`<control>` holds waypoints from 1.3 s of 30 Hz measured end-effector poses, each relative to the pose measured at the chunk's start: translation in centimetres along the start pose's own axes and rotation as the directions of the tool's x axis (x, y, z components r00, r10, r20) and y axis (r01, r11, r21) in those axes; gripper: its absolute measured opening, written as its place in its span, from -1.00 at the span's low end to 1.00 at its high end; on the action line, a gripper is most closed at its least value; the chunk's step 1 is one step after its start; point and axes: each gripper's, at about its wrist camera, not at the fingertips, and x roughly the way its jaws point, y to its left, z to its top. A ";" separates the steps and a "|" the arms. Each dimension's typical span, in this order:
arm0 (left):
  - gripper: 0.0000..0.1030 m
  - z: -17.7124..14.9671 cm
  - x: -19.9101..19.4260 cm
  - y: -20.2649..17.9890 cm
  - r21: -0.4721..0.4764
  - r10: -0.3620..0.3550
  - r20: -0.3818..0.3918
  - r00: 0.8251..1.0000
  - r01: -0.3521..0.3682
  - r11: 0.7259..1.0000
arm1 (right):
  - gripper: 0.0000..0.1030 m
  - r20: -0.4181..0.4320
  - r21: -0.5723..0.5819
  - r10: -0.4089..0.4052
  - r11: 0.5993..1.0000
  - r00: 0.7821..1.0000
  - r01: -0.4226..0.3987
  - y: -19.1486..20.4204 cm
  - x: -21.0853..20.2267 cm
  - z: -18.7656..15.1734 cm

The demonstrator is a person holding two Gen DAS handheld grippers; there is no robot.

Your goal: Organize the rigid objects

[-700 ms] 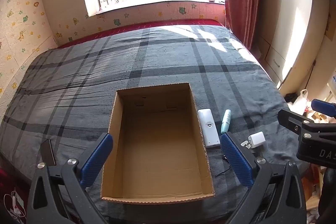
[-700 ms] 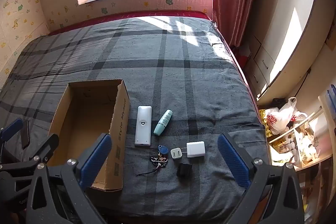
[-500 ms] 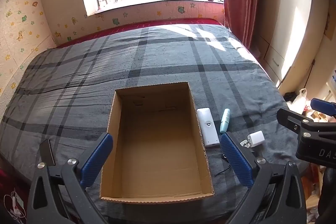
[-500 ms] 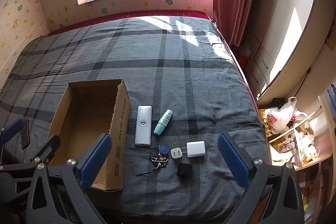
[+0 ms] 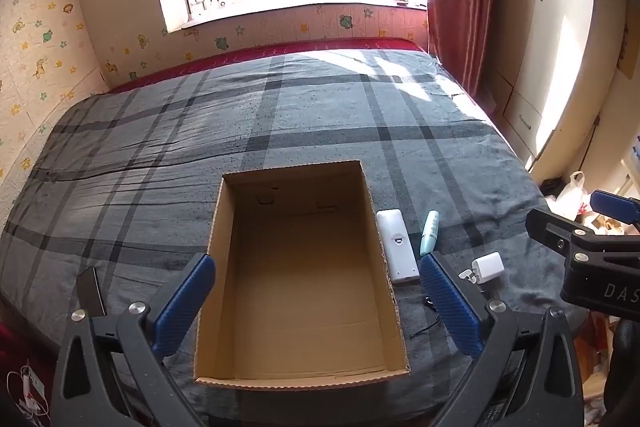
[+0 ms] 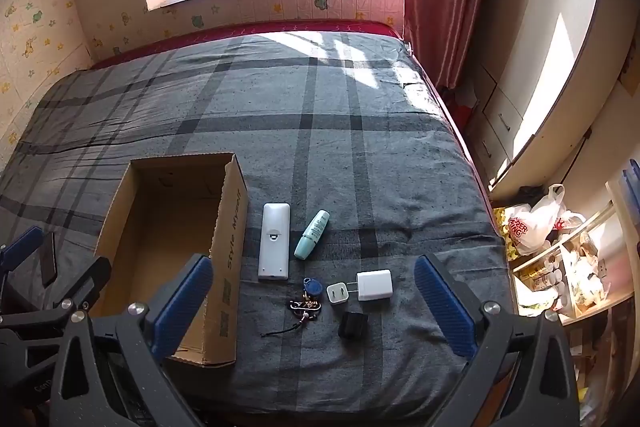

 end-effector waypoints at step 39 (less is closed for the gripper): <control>1.00 0.2 -0.7 0.9 -0.005 0.004 0.024 1.000 -0.003 1.000 | 1.00 0.015 0.013 -0.007 1.000 1.000 0.007 0.2 -0.5 0.1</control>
